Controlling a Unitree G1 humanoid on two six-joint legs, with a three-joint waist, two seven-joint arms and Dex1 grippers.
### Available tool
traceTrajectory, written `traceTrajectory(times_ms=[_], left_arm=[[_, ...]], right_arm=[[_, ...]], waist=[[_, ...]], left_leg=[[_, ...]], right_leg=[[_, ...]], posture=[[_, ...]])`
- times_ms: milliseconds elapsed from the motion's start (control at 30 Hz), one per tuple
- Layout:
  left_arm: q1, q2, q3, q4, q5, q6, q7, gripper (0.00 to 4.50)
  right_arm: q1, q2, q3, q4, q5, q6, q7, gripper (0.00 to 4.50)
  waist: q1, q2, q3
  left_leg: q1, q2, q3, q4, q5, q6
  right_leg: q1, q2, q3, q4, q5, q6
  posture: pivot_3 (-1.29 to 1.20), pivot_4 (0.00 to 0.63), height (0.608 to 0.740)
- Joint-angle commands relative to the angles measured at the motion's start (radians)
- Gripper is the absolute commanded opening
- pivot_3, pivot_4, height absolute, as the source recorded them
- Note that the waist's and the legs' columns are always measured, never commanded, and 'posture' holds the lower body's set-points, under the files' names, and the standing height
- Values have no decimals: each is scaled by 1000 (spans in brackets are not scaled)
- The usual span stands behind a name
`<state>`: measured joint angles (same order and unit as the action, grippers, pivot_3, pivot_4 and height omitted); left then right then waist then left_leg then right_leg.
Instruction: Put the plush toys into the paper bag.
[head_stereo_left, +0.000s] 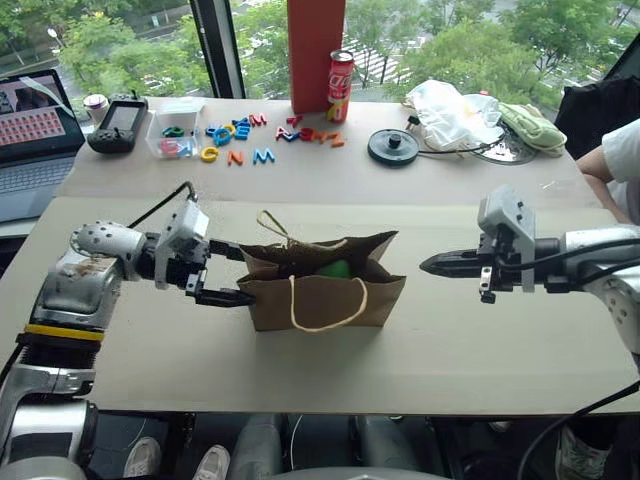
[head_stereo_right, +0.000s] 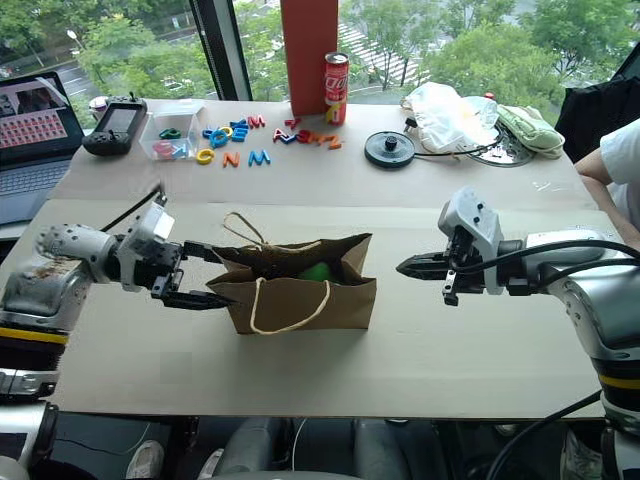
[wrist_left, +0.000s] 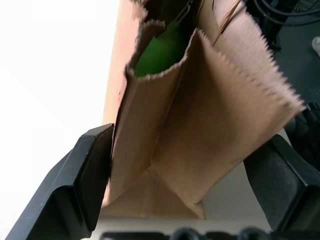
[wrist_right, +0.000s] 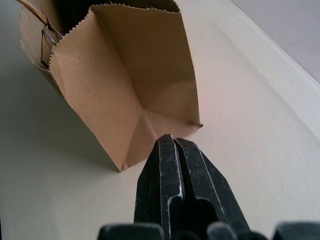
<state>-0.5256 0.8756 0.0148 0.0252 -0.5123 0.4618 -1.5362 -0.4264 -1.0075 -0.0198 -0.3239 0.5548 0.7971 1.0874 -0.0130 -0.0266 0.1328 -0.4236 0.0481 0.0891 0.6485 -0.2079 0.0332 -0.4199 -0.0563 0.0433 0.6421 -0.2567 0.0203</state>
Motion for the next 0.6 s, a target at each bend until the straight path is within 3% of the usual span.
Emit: traceTrajectory(times_ms=[33, 600], left_arm=[[-50, 72, 80, -50, -92, 128, 8, 4105], [-106, 90, 105, -19, -142, 215, 52, 4105]], right_arm=[[-34, -2, -15, -4, 1, -31, 15, 0], [-74, 23, -26, 8, 22, -51, 35, 0]], waist=[[1, 0, 0], [2, 0, 0]], left_leg=[[0, 0, 0, 0, 0, 0], [0, -1, 1, 0, 0, 0]], right_leg=[[0, 0, 0, 0, 0, 0], [0, 0, 0, 0, 0, 0]], posture=[[0, 150, 739], [0, 150, 739]])
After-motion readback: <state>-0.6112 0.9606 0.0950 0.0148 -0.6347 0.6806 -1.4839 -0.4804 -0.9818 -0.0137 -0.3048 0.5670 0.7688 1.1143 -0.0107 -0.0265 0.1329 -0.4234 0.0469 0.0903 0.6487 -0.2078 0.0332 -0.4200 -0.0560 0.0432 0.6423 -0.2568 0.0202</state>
